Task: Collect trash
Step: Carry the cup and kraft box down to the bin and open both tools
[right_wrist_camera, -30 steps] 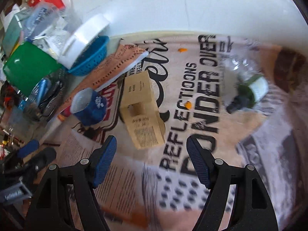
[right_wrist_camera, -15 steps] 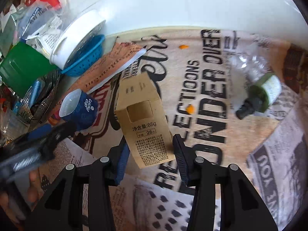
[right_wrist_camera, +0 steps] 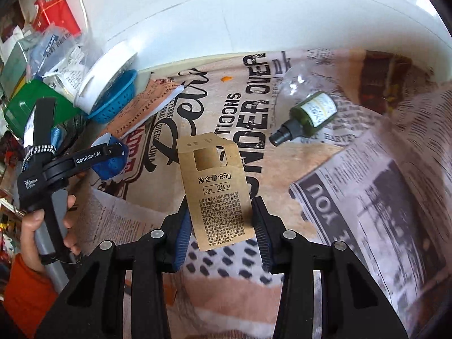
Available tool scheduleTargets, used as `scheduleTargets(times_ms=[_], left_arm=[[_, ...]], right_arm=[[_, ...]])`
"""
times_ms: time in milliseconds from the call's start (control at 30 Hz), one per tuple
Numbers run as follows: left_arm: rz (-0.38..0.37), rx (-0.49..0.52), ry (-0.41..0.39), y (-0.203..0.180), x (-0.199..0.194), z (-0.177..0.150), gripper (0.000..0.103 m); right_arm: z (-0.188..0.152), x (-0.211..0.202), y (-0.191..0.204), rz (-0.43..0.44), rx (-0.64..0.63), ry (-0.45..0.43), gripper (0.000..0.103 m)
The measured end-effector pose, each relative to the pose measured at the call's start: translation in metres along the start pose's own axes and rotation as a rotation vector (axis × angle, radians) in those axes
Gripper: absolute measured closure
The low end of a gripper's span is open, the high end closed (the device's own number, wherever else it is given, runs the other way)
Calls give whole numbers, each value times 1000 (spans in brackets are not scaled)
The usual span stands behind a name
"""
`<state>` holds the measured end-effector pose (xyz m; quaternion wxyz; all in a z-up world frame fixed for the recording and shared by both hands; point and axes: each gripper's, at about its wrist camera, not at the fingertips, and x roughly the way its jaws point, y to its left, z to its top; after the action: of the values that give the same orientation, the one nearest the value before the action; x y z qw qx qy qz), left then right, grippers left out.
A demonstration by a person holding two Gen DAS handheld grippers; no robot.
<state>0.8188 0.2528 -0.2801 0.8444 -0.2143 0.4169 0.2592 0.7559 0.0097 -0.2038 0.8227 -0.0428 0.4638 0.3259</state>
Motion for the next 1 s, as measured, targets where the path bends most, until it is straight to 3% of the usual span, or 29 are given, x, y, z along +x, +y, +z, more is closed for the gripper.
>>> scheduleTargets(times_ms=[233,433,767,1000], left_arm=[[-49,101,-7,2,-53,-17,41],[-104,206,-59,21,-114,-44,41],[-254,368,-111,93,-204,-128,41],[-325,465,-120,154,-261,-183,41]], right_arm=[[-12,-36,17,-14,13,-49,65],[-32,-79,46,-56,45,-130,65],[-126,-144,127,-183,141,-238,65],[-193,-176,182,-212,228,-279,65]])
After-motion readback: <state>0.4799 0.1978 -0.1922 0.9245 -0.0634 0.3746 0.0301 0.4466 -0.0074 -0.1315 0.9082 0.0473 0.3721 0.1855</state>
